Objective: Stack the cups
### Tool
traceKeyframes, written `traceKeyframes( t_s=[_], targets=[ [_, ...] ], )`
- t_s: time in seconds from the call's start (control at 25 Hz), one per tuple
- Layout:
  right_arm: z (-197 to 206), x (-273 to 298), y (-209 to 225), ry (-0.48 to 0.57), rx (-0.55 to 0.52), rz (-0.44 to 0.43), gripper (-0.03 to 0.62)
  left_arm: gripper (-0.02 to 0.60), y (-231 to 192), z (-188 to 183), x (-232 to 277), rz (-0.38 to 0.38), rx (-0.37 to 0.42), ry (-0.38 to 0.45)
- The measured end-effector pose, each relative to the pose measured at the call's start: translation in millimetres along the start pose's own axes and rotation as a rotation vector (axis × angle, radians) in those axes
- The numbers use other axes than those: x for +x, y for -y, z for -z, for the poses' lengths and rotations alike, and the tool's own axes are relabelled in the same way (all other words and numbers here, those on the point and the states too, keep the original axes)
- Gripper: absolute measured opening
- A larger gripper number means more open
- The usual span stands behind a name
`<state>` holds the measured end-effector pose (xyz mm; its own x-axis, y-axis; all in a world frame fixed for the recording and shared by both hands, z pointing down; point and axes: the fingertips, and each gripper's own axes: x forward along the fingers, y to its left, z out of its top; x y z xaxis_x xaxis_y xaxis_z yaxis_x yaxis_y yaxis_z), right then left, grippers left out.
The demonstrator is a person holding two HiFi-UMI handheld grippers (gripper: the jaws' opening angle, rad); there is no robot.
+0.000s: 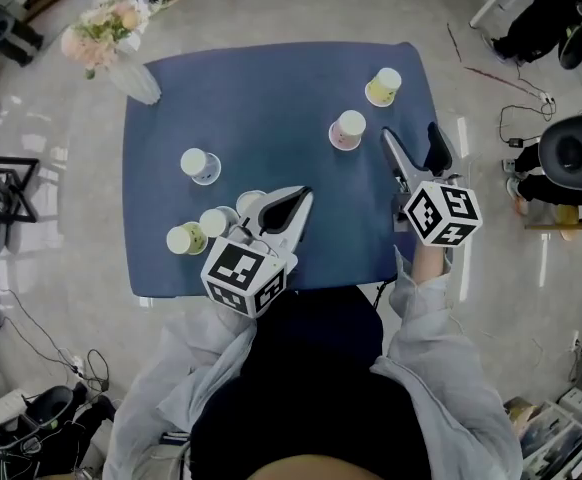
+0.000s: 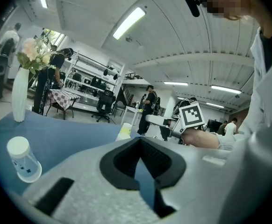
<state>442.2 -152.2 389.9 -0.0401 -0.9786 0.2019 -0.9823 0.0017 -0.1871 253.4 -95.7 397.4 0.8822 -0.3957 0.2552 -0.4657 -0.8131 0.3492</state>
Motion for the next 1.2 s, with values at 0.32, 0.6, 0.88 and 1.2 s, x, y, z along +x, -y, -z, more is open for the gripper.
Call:
traceKeyframes(
  t_s=[0.32, 0.6, 0.88, 1.2],
  targets=[
    [-19.3, 67.9, 29.3, 0.004, -0.003, -0.023, 0.42, -0.002, -19.4, -12.3, 48.2, -0.057, -0.038, -0.011],
    [7.6, 115.2, 54.5, -0.041, -0.005, -0.036, 0.42, -0.002, -29.5, 1.4, 79.3, -0.104, -0.074, -0.043],
    [42.3, 151.2, 71.3, -0.107, -0.032, -0.051, 0.42, -0.002, -47.9, 13.6, 99.8, -0.157, -0.11, -0.069],
    [68.5, 183.6, 80.9, -0.145, -0.051, -0.054, 0.377, -0.002, -63.2, 15.7, 107.1, -0.21, -0.13, -0.087]
  ],
)
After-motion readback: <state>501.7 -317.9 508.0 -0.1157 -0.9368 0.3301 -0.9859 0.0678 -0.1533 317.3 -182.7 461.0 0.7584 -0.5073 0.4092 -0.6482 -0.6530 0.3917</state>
